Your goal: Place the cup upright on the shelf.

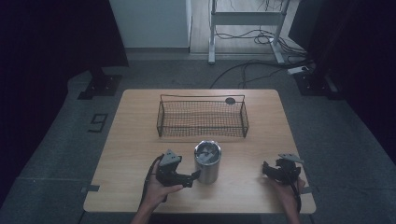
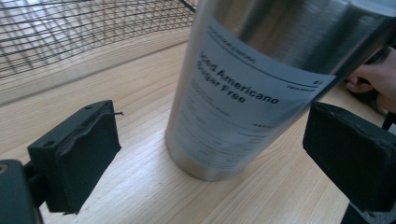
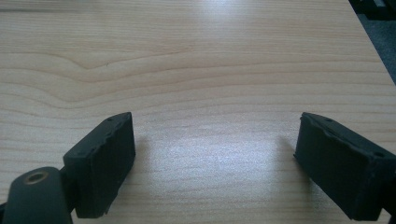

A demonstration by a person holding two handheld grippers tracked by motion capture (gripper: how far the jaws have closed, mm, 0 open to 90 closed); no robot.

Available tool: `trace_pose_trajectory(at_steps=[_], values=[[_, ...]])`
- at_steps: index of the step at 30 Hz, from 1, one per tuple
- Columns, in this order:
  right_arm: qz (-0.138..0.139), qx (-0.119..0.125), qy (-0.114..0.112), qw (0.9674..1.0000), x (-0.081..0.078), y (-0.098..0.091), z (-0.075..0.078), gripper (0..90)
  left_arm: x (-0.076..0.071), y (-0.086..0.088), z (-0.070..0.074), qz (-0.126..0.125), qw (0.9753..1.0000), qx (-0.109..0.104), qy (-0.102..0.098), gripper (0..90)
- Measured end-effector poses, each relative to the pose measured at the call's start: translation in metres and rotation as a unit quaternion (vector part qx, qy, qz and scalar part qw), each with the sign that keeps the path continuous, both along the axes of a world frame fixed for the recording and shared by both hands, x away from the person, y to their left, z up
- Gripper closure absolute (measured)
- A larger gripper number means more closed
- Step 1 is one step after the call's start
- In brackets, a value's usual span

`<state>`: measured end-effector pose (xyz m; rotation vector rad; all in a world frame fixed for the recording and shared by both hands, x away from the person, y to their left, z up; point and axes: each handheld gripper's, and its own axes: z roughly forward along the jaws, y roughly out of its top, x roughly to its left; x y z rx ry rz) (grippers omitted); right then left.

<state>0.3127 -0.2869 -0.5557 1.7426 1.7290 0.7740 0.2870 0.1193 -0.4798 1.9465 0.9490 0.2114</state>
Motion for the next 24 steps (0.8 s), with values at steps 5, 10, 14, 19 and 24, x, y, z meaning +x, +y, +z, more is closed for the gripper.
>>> trace_pose_trajectory(at_steps=[5, 10, 14, 19, 24], values=[[0.000, 0.000, 0.000, 1.0000, 0.000, 0.000, 0.000, 11.8, 0.000, -0.006, -0.001, -0.006, 1.0000, -0.003, -0.003, 2.7], [-0.001, 0.000, 0.001, 1.0000, 0.000, 0.000, 0.000, 11.8, 0.001, -0.012, -0.001, -0.009, 1.0000, 0.000, -0.002, 2.3], [-0.002, -0.001, 0.000, 1.0000, 0.000, 0.000, 0.000, 11.8, 0.002, -0.019, -0.002, -0.014, 0.9998, 0.006, -0.009, 1.0], [-0.002, -0.001, 0.000, 1.0000, 0.000, 0.000, 0.000, 11.8, 0.002, -0.023, -0.001, -0.016, 0.9998, 0.002, -0.014, 0.9], [-0.003, -0.001, 0.000, 1.0000, 0.000, 0.000, 0.000, 11.8, 0.004, -0.030, 0.002, -0.019, 0.9996, 0.000, -0.019, 0.0]])
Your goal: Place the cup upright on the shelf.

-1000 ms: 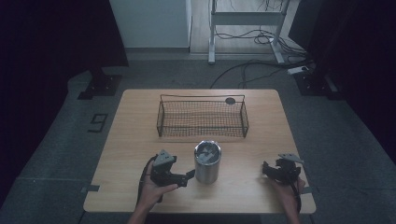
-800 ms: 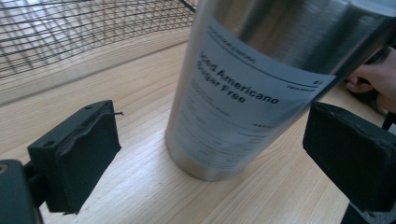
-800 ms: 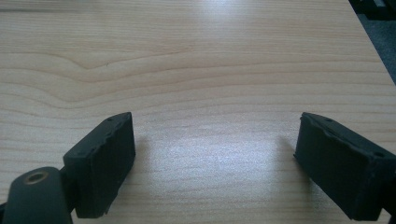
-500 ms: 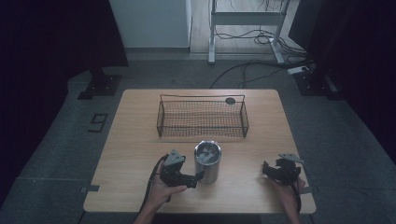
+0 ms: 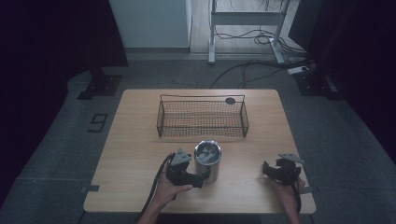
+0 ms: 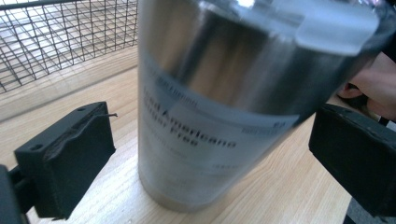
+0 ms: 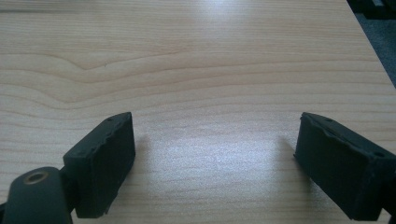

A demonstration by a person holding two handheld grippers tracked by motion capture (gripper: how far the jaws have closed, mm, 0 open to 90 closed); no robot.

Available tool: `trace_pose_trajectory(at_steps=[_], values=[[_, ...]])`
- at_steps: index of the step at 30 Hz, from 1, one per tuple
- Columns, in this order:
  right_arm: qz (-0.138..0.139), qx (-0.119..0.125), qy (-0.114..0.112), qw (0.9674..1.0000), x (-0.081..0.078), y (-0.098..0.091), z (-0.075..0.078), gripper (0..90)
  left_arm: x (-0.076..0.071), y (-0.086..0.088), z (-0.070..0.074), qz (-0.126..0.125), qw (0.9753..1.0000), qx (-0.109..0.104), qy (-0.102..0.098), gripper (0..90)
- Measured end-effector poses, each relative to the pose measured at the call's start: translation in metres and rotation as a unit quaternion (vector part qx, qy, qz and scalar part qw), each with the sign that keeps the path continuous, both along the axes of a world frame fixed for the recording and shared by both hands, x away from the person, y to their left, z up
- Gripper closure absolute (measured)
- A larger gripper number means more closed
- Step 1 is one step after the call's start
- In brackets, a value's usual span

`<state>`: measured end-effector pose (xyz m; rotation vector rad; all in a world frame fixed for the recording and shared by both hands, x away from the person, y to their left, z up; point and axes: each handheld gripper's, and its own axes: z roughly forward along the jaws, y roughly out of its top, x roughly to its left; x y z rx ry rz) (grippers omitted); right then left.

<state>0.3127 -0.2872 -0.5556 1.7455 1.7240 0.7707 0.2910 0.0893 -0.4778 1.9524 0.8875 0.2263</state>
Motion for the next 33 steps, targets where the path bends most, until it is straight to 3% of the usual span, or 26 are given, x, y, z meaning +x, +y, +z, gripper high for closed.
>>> trace_pose_trajectory(at_steps=[8, 18, 33], values=[[0.000, 0.000, 0.000, 1.0000, 0.000, 0.000, 0.000, 11.8, 0.004, -0.013, 0.002, 0.002, 1.0000, 0.003, -0.005, 0.0], [0.000, 0.000, 0.001, 1.0000, 0.000, 0.000, 0.000, 11.8, 0.010, -0.025, 0.001, 0.007, 0.9993, -0.009, -0.037, 0.0], [0.000, 0.000, 0.000, 1.0000, 0.000, 0.000, 0.000, 11.8, 0.008, -0.024, -0.004, -0.002, 0.9972, -0.011, -0.074, 1.5]])
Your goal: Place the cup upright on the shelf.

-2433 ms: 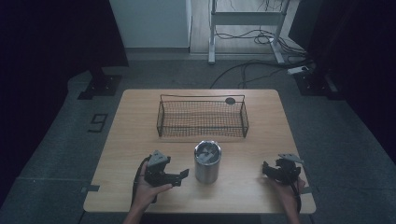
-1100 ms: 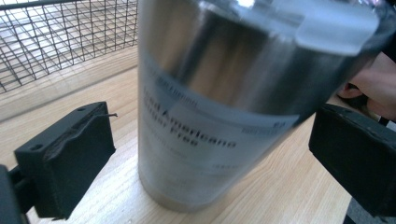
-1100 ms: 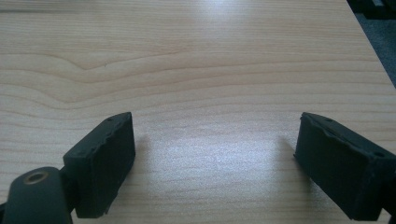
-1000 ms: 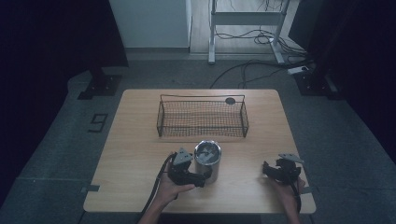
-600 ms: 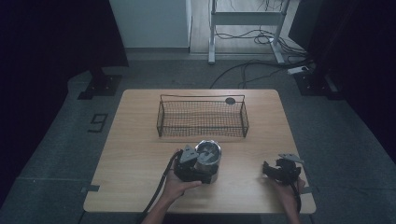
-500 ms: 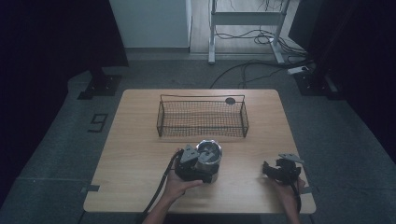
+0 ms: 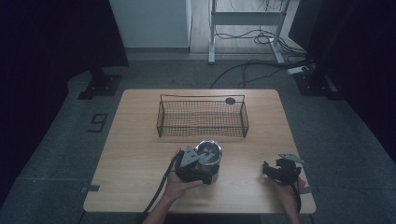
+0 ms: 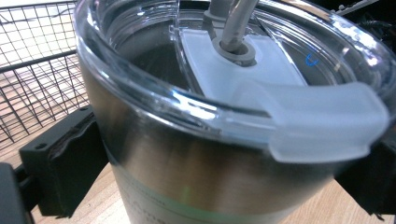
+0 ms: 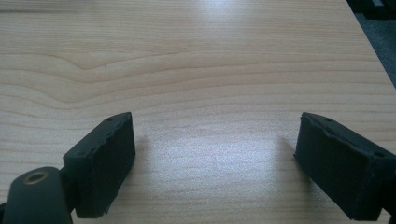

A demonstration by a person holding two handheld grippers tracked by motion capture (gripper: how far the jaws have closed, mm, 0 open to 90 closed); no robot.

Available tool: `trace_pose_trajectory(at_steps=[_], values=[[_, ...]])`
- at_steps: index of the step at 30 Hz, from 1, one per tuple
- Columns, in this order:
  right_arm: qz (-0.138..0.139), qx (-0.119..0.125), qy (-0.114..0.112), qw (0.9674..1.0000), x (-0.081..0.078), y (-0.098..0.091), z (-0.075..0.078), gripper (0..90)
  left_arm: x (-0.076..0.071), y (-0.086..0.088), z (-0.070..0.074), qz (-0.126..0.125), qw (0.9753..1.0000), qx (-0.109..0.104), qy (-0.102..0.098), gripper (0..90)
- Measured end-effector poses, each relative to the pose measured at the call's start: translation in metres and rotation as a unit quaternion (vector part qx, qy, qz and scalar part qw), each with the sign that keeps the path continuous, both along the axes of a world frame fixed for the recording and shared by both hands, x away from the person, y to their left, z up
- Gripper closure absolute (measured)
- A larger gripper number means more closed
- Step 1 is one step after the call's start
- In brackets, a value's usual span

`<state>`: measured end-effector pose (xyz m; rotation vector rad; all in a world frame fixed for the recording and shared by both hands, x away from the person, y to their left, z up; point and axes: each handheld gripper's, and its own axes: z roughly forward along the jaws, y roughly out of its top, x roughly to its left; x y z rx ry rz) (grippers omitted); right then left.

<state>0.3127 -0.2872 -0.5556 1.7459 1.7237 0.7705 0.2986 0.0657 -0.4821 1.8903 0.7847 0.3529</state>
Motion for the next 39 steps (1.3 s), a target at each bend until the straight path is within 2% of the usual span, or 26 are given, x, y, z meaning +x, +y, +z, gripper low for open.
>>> trace_pose_trajectory(at_steps=[11, 21, 29, 39], values=[[-0.001, 0.000, 0.000, 1.0000, 0.000, 0.000, 0.000, 11.8, -0.001, 0.001, 0.000, -0.007, 0.9997, 0.005, -0.021, 3.0], [-0.001, 0.000, 0.000, 1.0000, 0.000, 0.000, 0.000, 11.8, -0.002, 0.002, 0.000, -0.008, 0.9995, 0.006, -0.029, 3.8], [-0.002, 0.001, 0.001, 1.0000, 0.000, -0.001, 0.000, 11.9, -0.003, 0.003, 0.001, -0.017, 0.9994, -0.002, -0.031, 4.1], [-0.002, 0.001, 0.001, 1.0000, 0.000, -0.001, 0.000, 11.9, -0.002, 0.012, 0.009, -0.010, 0.9992, -0.011, -0.037, 4.1]])
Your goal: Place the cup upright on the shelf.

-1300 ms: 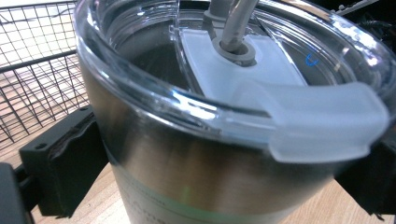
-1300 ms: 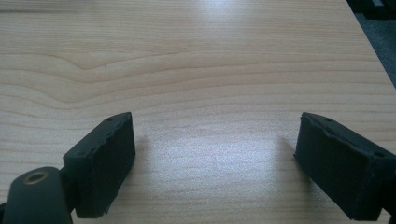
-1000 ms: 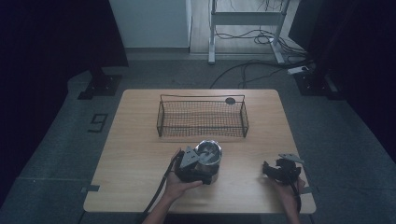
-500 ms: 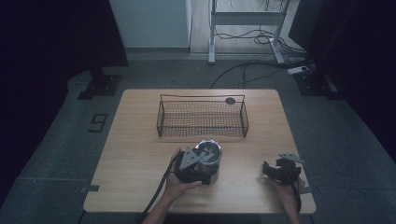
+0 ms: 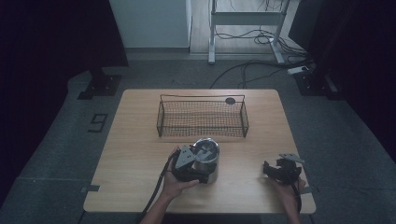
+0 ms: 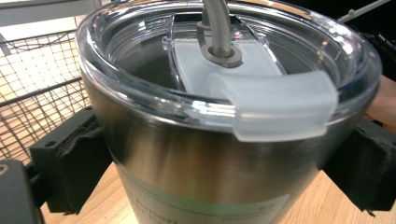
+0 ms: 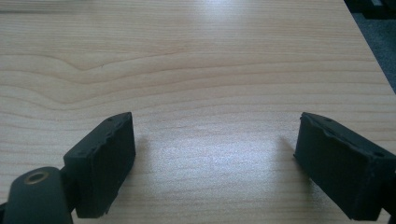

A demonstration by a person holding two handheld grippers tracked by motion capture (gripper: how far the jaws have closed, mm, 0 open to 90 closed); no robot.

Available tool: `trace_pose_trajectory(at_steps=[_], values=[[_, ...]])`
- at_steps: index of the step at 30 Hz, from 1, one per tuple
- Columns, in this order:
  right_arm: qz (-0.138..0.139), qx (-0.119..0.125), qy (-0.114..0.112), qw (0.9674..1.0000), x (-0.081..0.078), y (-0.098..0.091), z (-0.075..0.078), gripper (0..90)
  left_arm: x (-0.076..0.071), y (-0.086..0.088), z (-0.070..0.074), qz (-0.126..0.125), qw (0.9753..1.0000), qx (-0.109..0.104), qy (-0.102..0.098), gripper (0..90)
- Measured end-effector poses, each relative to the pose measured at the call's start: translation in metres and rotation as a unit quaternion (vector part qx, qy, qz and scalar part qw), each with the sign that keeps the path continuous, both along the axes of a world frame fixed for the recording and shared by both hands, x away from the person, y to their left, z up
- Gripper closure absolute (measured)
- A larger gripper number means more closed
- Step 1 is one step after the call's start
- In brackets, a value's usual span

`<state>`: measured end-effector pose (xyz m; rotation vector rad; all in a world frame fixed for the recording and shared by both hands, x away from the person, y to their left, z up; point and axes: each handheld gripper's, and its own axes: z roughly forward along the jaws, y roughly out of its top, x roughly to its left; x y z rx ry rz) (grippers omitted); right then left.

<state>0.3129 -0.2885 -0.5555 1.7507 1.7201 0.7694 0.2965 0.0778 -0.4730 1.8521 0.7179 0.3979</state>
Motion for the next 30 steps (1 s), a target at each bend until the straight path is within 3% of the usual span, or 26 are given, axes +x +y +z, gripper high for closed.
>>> trace_pose_trajectory(at_steps=[30], values=[[-0.002, 0.000, -0.001, 1.0000, 0.000, 0.000, 0.000, 12.3, 0.007, 0.018, 0.031, 0.009, 0.9997, -0.012, -0.021, 4.2]])
